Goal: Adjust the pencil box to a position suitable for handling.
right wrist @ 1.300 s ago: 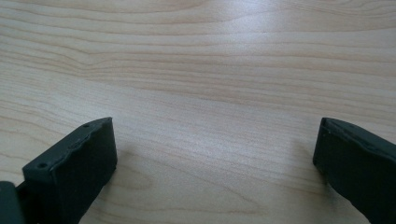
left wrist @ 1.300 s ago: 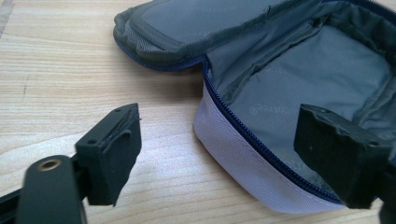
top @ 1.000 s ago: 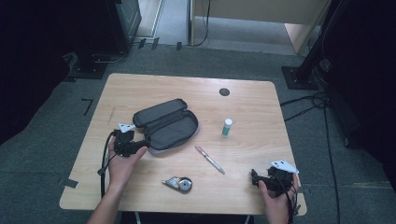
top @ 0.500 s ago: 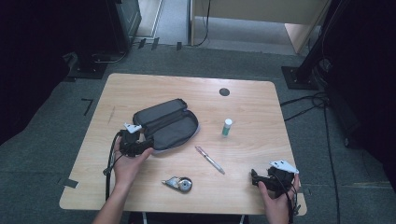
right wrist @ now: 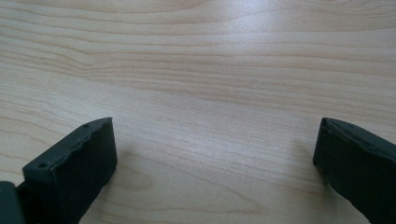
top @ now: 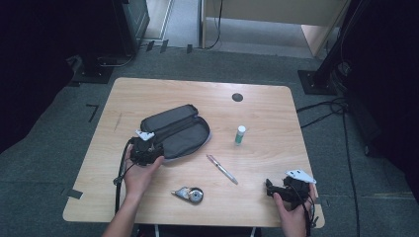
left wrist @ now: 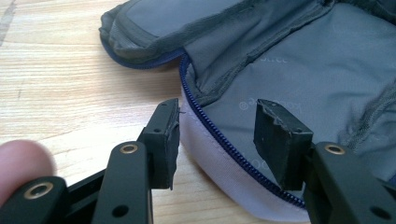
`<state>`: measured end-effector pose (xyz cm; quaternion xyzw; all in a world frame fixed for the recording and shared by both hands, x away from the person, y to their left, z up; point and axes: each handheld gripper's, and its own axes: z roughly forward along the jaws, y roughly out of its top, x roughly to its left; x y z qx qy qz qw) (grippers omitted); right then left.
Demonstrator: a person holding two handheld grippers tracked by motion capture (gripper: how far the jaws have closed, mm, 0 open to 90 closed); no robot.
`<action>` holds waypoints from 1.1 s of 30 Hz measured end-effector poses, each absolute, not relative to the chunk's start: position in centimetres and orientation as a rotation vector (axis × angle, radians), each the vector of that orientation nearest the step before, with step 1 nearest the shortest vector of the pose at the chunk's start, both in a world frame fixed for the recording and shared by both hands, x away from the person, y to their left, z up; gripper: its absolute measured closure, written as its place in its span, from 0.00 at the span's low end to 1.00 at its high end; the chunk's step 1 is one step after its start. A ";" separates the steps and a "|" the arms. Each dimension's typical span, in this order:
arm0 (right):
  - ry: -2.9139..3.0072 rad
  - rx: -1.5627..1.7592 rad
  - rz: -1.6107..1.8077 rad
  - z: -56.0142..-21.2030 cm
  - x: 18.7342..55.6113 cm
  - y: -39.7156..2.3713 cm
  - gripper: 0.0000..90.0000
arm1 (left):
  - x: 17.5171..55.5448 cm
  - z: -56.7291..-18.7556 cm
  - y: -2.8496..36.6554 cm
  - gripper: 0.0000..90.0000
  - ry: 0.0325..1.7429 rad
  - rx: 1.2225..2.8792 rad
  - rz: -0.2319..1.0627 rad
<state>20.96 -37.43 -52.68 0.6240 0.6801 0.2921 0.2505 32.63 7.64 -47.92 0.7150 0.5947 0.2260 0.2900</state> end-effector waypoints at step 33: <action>1.845 1.703 0.794 -52.7 21.0 -37.4 0.00 | 36.5 -48.7 6.9 0.99 1.423 1.933 0.607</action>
